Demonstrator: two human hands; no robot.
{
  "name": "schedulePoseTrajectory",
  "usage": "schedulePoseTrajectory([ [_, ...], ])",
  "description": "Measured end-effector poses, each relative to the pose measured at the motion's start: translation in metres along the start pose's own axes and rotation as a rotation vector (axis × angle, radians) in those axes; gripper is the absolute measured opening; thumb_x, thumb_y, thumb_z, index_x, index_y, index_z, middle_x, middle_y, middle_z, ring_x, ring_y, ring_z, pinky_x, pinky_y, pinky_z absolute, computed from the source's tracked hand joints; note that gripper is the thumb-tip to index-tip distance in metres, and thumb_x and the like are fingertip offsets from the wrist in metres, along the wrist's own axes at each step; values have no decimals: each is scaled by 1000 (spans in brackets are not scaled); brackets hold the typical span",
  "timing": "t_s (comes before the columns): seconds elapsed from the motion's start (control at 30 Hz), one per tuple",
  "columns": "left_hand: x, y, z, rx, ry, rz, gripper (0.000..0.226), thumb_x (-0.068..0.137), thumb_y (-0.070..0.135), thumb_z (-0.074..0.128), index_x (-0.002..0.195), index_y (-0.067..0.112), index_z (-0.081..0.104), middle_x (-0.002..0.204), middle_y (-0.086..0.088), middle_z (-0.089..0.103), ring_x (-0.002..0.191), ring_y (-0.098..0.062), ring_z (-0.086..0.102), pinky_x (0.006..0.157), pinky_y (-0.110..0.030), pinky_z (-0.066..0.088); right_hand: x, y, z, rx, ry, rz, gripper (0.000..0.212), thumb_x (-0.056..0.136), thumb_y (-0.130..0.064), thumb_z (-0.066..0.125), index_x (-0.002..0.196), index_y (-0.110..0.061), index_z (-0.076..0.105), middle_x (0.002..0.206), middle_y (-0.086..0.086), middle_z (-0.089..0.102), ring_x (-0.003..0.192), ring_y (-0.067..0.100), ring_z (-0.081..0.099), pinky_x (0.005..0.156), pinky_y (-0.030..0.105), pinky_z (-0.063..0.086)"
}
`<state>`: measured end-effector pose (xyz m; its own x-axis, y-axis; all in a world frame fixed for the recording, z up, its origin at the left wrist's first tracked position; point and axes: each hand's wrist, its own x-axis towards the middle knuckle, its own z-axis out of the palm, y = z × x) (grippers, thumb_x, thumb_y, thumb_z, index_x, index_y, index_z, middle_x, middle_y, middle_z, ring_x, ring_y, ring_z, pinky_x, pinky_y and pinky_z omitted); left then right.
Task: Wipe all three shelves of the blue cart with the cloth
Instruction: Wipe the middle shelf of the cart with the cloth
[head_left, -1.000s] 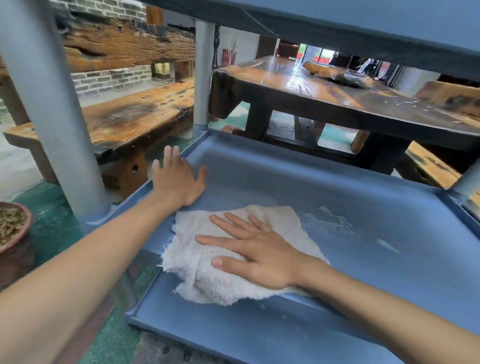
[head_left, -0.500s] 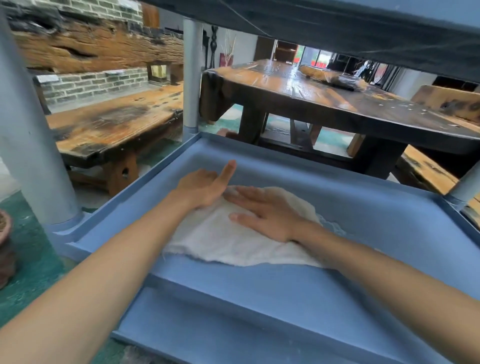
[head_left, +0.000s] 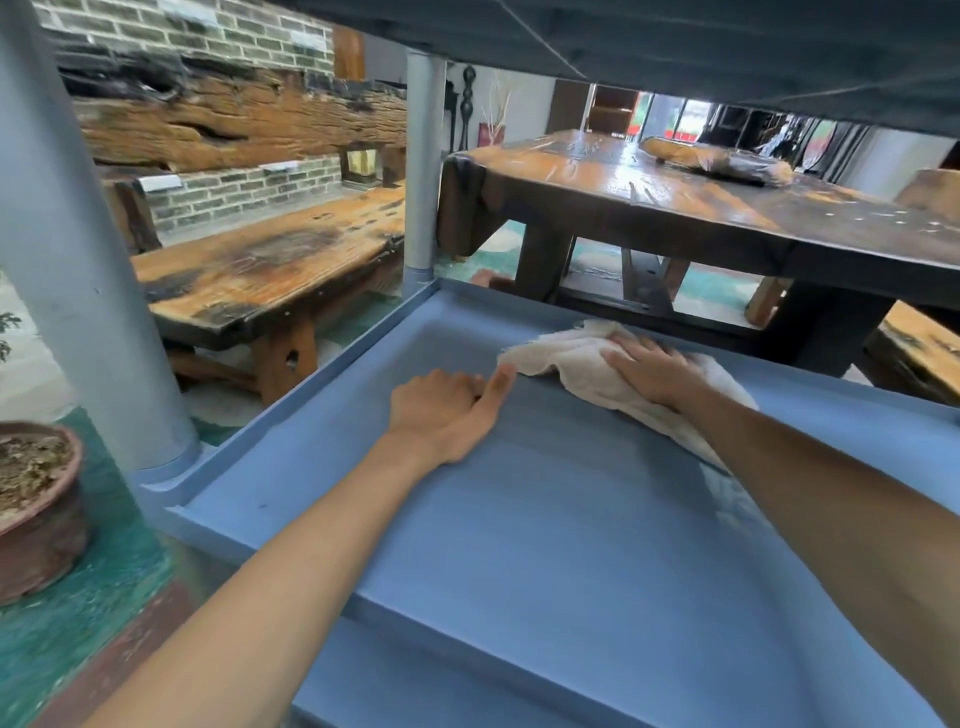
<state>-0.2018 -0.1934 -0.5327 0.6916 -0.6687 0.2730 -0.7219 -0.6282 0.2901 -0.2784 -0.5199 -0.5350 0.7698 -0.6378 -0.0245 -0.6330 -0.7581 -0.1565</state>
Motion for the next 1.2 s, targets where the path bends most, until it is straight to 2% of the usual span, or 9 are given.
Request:
schedulePoseTrajectory([
  [0.2, -2, 3, -2, -18, -34, -34, 81, 88, 76, -2, 62, 22, 52, 66, 2, 51, 76, -29, 53, 68, -36, 37, -48, 4, 3, 21, 117, 52, 62, 95, -67, 21, 152, -43, 35, 164, 4, 38, 148, 33, 36, 122, 54, 23],
  [0.4, -4, 12, -3, -21, -59, -97, 94, 83, 79, -8, 68, 17, 61, 68, 0, 55, 68, -22, 51, 62, -33, 33, -132, -12, 8, -12, -69, -36, 64, 97, -78, 11, 158, -61, 5, 175, -13, -1, 162, 23, -1, 128, 50, -1],
  [0.53, -7, 14, -5, -59, -88, -119, 95, 84, 78, -11, 77, 18, 62, 77, -1, 57, 86, -30, 58, 70, -37, 37, -195, -45, 10, -24, -113, -191, 66, 90, -82, 9, 154, -66, 3, 175, -13, -3, 162, 22, -4, 128, 49, -3],
  [0.63, -10, 22, -3, -56, -126, -117, 98, 84, 77, -11, 94, 15, 65, 108, -11, 64, 108, -36, 59, 88, -44, 46, -248, -59, 12, -32, -140, -305, 70, 83, -88, 6, 150, -72, 3, 174, -14, -6, 161, 18, -8, 128, 49, -8],
  [0.83, -8, 37, -7, -5, -188, -131, 94, 90, 76, 3, 90, 7, 68, 114, -19, 64, 104, -36, 60, 94, -47, 48, -304, -62, 12, 25, -209, -448, 62, 85, -91, 6, 145, -79, 1, 173, -18, -10, 158, 9, -19, 124, 42, -20],
  [0.9, -7, 54, -6, 74, -271, -197, 85, 94, 71, 15, 134, 8, 57, 148, -20, 45, 134, -38, 43, 109, -52, 37, -308, -61, 9, 32, -219, -445, 57, 93, -83, 15, 149, -75, 5, 173, -17, -10, 159, 10, -18, 125, 44, -19],
  [0.97, -10, 74, -5, 84, -357, -251, 82, 93, 72, 14, 158, 22, 18, 164, -17, 15, 149, -42, 14, 117, -61, 16, -312, -58, 7, 44, -223, -442, 55, 97, -77, 20, 151, -72, 7, 173, -18, -9, 159, 9, -18, 125, 44, -20],
  [1.03, -11, 87, 1, 96, -398, -250, 81, 90, 77, 9, 158, 35, 4, 167, -13, 2, 150, -48, 1, 114, -69, 5, -314, -47, 7, 62, -234, -423, 56, 96, -79, 20, 150, -73, 6, 172, -21, -10, 158, 8, -21, 123, 41, -22],
  [1.2, -9, 83, 5, 147, -417, -262, 90, 82, 85, 4, 157, 37, 16, 167, -13, 3, 149, -51, 1, 111, -75, 5, -333, 14, 0, 79, -179, -236, 55, 91, -86, 19, 144, -80, 2, 169, -29, -12, 157, 8, -21, 125, 42, -20],
])
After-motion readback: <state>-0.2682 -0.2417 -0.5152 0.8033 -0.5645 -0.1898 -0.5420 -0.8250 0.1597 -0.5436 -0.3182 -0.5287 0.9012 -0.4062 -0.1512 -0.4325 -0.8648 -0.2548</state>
